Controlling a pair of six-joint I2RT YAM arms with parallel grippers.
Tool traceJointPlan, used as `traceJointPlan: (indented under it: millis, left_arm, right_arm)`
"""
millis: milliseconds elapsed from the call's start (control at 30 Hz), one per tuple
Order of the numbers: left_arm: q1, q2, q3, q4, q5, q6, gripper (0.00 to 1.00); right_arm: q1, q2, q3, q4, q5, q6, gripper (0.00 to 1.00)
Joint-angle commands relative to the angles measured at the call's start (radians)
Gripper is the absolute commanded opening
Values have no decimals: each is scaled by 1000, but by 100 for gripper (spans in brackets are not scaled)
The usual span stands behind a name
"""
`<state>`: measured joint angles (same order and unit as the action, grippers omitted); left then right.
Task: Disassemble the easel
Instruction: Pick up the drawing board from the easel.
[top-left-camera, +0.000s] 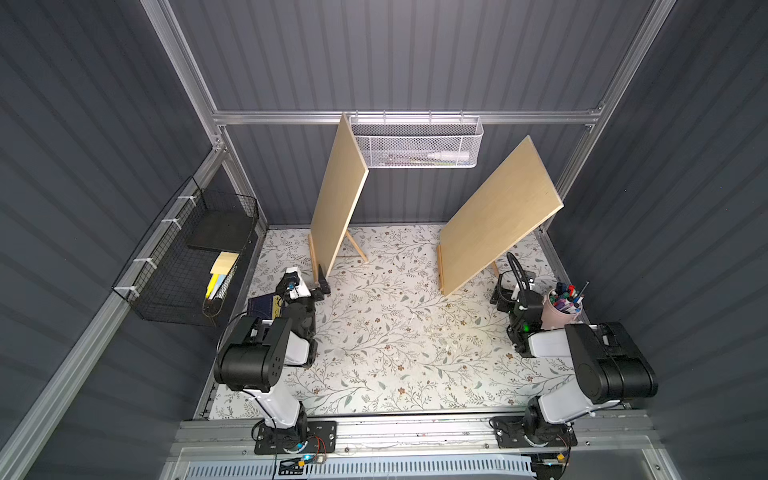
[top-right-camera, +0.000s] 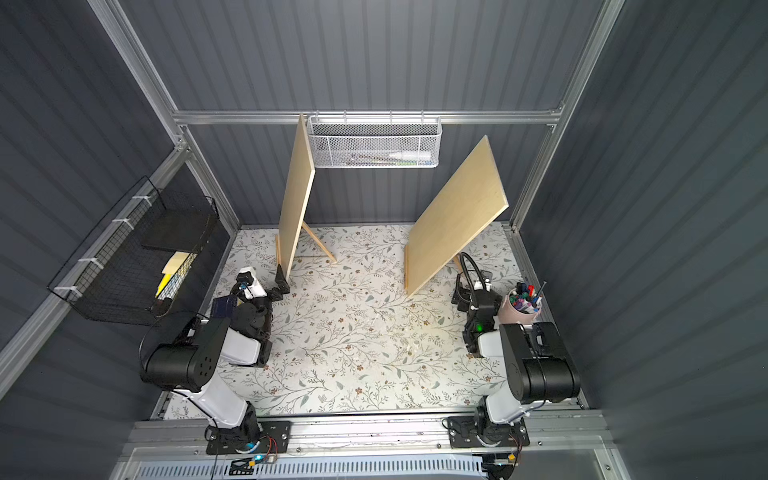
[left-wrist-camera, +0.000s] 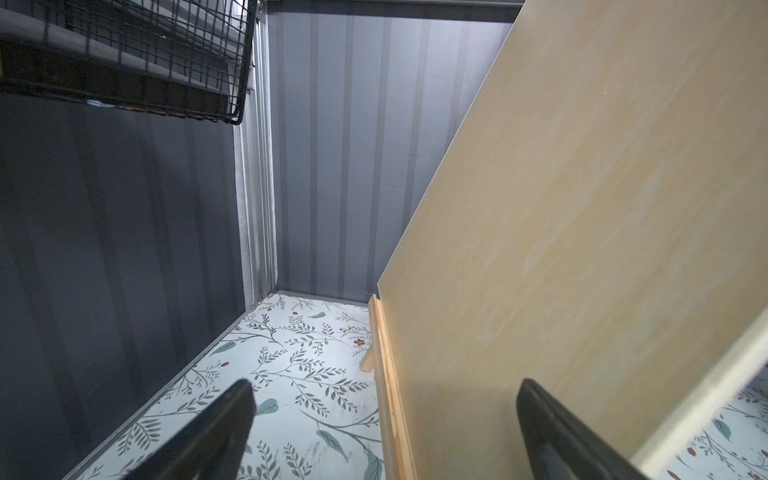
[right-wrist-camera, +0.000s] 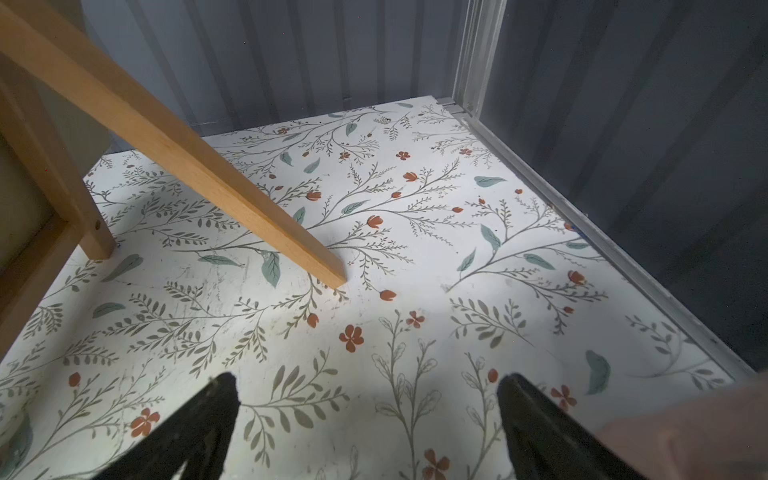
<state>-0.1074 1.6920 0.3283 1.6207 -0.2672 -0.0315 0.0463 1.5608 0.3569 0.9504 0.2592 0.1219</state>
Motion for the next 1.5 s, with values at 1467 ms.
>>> traceJointPlan:
  millis: [1467]
  left_arm:
    - [-40, -319, 31, -107, -96, -42, 99]
  right_arm:
    - [52, -493, 4, -371, 89, 49, 99]
